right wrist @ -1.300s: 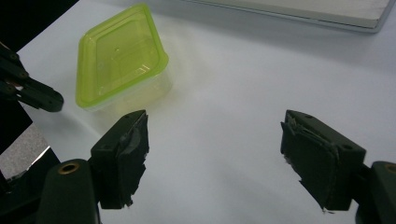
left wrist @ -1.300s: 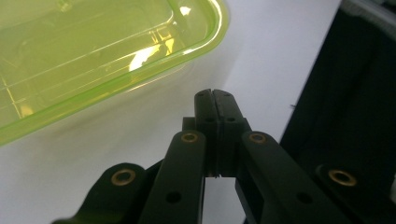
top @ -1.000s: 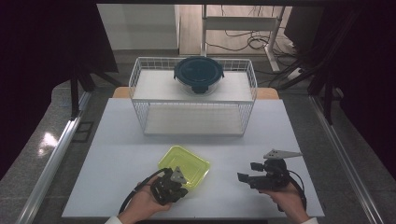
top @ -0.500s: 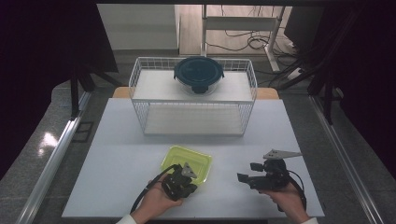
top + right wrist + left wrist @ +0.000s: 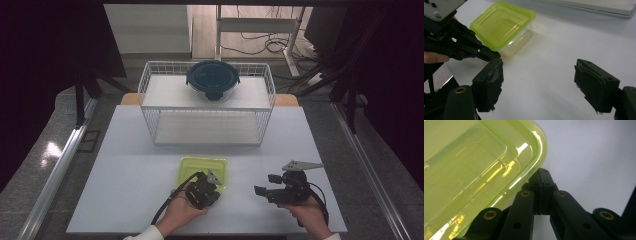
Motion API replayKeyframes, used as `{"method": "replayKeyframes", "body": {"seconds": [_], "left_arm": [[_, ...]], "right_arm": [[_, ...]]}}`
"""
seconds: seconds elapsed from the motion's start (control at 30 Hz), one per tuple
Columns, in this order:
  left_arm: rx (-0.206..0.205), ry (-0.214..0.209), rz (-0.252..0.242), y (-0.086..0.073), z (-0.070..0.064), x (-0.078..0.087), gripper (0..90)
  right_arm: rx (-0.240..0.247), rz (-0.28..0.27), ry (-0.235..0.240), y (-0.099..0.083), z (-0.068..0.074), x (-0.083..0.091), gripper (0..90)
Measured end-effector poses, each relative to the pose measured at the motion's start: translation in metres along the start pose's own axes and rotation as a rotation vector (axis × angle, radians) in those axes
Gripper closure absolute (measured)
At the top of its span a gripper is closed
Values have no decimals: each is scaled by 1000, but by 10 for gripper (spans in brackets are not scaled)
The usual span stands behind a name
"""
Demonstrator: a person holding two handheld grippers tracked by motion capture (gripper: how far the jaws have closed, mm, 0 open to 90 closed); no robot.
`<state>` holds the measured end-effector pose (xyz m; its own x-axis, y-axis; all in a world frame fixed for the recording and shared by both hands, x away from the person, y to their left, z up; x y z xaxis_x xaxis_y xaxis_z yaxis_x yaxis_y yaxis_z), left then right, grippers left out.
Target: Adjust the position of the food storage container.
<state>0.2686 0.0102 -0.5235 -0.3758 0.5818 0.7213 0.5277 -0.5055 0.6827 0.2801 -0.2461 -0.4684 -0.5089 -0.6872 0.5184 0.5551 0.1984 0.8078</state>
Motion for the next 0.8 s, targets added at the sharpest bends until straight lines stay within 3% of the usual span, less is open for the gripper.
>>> {"method": "replayKeyframes", "body": {"seconds": [0.03, 0.13, 0.4, 0.63, 0.8], "left_arm": [[21, 5, -14, 1, 0, -2, 900], [25, 10, -14, 3, 2, -5, 900], [14, 4, -20, 4, 1, 3, 900], [28, -5, -98, -5, -2, 42, 900], [64, 21, -158, -12, 14, 75, 900]], "right_arm": [[0, 0, 0, 0, 0, 0, 235], [1, 1, 0, 0, 0, 0, 235], [5, 5, -6, 0, 0, -1, 234], [12, 0, -8, 0, 2, 1, 233], [8, 3, -13, -1, 1, 0, 231]]}}
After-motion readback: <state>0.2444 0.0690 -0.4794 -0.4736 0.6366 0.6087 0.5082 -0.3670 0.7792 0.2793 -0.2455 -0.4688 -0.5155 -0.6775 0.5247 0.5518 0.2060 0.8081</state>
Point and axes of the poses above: each handheld gripper's, and its own axes: x roughly backward along the jaws, y roughly out of its top, z roughly to its left, the point moved 2 cm from there along -x, roughly forward along the jaws, and after that the axes turned 10 degrees about -z, right-handed, at the moved point
